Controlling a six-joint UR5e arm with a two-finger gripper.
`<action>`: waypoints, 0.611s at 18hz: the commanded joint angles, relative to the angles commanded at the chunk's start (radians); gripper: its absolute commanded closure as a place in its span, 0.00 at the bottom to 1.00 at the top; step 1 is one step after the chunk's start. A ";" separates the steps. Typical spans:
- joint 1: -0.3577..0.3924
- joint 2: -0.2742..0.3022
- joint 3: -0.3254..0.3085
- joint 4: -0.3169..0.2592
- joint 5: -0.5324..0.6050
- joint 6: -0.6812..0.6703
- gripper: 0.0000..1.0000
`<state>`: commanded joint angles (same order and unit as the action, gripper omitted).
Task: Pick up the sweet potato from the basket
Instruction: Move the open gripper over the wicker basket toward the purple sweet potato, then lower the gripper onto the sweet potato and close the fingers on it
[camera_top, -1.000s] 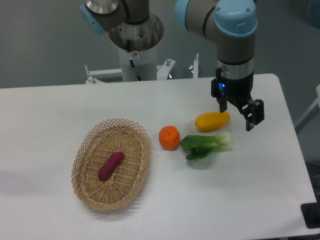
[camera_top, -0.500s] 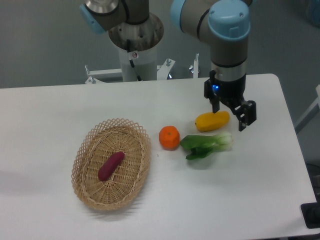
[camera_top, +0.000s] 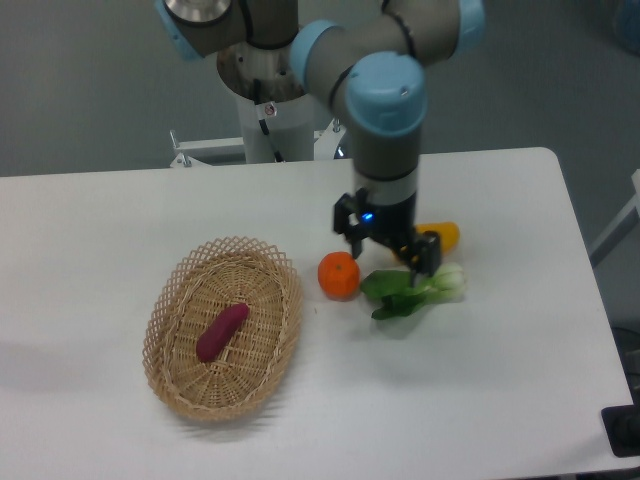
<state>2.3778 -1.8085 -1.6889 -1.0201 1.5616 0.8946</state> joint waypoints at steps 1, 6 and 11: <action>-0.023 -0.005 -0.008 -0.003 -0.002 -0.017 0.00; -0.155 -0.073 -0.025 0.112 -0.002 -0.258 0.00; -0.262 -0.159 -0.031 0.155 0.003 -0.316 0.00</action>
<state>2.1155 -1.9680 -1.7195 -0.8652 1.5646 0.5783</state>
